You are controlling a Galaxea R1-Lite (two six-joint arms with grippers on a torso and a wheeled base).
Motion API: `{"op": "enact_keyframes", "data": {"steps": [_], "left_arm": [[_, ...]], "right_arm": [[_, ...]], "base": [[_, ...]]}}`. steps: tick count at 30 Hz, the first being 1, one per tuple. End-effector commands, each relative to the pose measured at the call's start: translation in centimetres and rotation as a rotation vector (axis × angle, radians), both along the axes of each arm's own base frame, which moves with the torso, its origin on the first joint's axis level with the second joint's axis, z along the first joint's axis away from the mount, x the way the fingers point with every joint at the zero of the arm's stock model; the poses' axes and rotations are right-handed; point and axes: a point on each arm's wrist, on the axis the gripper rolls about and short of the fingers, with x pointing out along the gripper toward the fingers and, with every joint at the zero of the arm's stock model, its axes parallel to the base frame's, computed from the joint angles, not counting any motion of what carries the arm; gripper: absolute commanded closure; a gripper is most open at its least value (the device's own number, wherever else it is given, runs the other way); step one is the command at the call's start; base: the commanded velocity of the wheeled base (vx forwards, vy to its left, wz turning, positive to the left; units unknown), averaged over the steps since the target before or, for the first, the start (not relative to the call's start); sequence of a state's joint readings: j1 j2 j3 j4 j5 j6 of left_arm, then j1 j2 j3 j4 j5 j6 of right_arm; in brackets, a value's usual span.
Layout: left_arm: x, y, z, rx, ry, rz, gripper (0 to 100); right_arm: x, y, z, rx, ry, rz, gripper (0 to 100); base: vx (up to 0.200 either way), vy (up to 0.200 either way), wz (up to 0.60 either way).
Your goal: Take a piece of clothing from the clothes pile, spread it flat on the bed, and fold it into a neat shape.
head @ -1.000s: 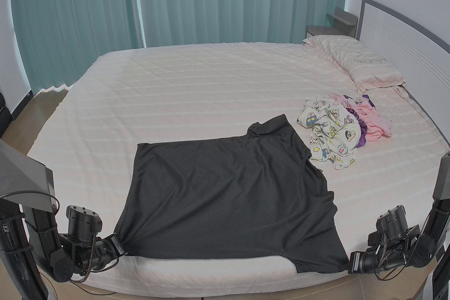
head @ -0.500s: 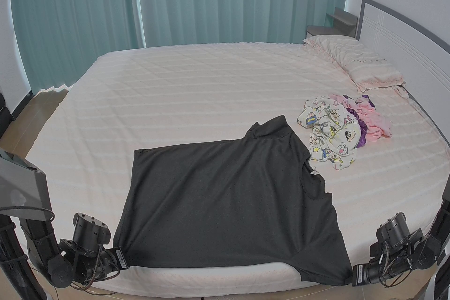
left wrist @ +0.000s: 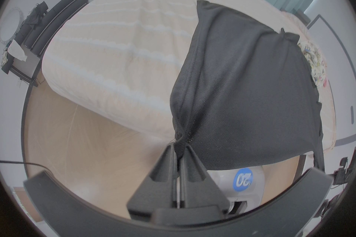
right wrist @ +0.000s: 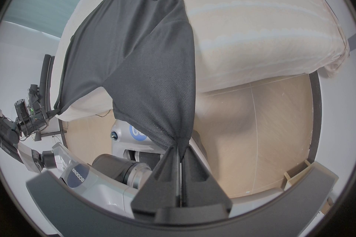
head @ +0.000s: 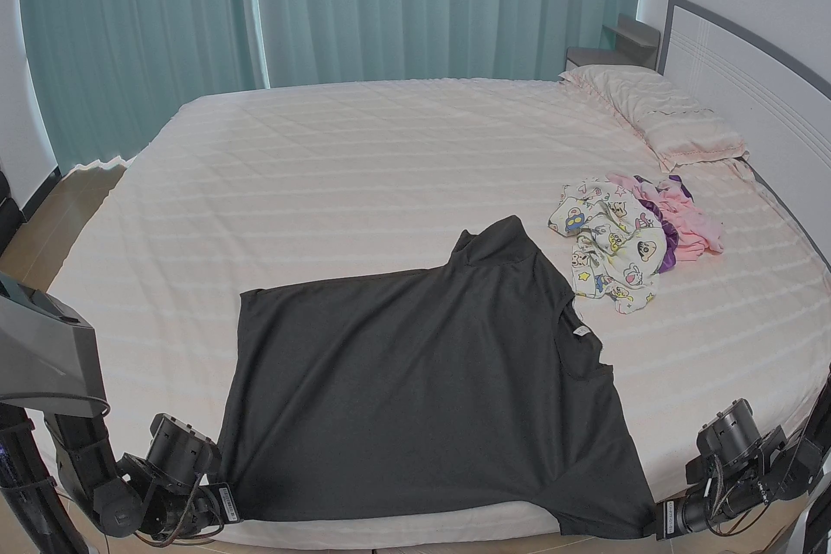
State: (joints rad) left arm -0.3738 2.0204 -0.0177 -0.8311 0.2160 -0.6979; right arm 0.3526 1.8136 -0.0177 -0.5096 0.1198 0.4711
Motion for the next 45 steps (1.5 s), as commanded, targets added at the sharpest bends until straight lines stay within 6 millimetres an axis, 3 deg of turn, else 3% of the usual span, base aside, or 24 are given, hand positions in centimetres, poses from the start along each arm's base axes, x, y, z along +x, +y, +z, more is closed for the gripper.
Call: {"op": "enact_keyframes", "data": {"steps": [1, 12, 19, 22, 27, 40, 45], "left_arm": [[-1.0, 0.0, 0.3, 0.007, 0.035, -0.023, 100], [-3.5, -1.0, 1.0, 0.019, 0.130, -0.077, 100], [-2.9, -1.3, 1.9, -0.031, 0.035, -0.056, 100], [-1.8, -1.0, 3.7, -0.098, -0.091, -0.006, 100], [0.8, -1.0, 5.1, -0.136, -0.178, 0.057, 100], [5.9, -0.5, 7.7, -0.189, -0.267, 0.165, 100], [6.8, 0.2, 7.4, -0.181, -0.263, 0.205, 100]], "right_arm": [[-0.7, -0.3, 0.0, -0.013, 0.024, 0.007, 100], [-1.1, -0.4, 0.4, -0.016, 0.026, 0.011, 100], [-0.7, -0.5, 1.9, 0.035, -0.127, -0.004, 100], [0.4, -0.6, 3.8, 0.080, -0.269, -0.041, 100], [3.1, -0.4, 5.1, 0.088, -0.353, -0.081, 100], [9.0, 0.2, 6.3, 0.096, -0.439, -0.133, 100], [10.5, 0.3, 6.7, 0.093, -0.471, -0.149, 100]], "base": [[0.000, 0.000, 0.00], [0.000, 0.000, 0.00], [0.000, 0.000, 0.00], [0.000, 0.000, 0.00], [0.000, 0.000, 0.00], [0.000, 0.000, 0.00], [0.000, 0.000, 0.00]]}}
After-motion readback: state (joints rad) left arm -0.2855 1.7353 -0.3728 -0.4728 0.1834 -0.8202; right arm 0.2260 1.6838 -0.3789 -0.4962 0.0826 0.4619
